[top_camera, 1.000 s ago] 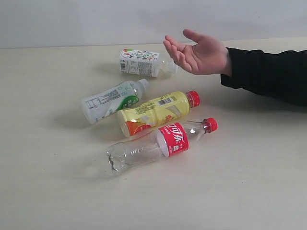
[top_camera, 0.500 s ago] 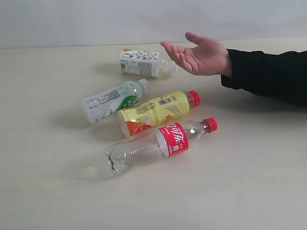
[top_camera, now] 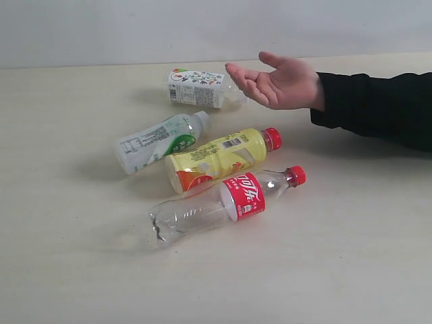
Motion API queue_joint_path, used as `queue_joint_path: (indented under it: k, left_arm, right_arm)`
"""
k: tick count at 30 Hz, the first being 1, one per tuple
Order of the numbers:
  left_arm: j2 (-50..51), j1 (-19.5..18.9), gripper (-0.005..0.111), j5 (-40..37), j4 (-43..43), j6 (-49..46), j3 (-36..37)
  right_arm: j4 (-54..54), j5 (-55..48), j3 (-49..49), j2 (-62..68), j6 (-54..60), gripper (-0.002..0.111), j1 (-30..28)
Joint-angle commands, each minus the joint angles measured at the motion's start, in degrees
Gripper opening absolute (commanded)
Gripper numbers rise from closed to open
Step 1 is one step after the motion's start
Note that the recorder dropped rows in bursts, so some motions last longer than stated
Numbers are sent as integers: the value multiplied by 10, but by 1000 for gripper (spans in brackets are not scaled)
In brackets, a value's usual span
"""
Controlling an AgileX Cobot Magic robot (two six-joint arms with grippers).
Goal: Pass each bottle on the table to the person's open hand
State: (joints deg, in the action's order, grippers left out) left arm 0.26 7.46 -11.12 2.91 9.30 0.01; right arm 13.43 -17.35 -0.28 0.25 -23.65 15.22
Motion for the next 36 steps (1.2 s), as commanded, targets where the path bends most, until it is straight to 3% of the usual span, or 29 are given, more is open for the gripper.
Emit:
queue_joint_path:
  k: [1, 6, 11, 13, 18, 27, 32, 36]
  left_arm:
    - [-3, 3, 1, 118, -20, 107, 0]
    - [-3, 3, 1, 183, -20, 187, 0]
    - [-3, 3, 1, 479, -25, 230, 0]
    - [11, 3, 1, 503, -47, 220, -56]
    - [160, 3, 1, 392, -67, 122, -215]
    - [542, 11, 1, -49, -60, 53, -453]
    - [717, 80, 1, -256, -123, -84, -549]
    - [816, 164, 1, -339, -203, -243, -606]
  right_arm:
    - [0, 5, 3, -3, 0, 0, -3]
    - [0, 5, 3, -3, 0, 0, -3]
    - [0, 5, 3, -3, 0, 0, -3]
    - [0, 5, 3, -3, 0, 0, -3]
    - [0, 5, 3, -3, 0, 0, -3]
    - [0, 5, 3, -3, 0, 0, -3]
    - [0, 4, 3, -3, 0, 0, -3]
    - [0, 1, 3, -3, 0, 0, -3]
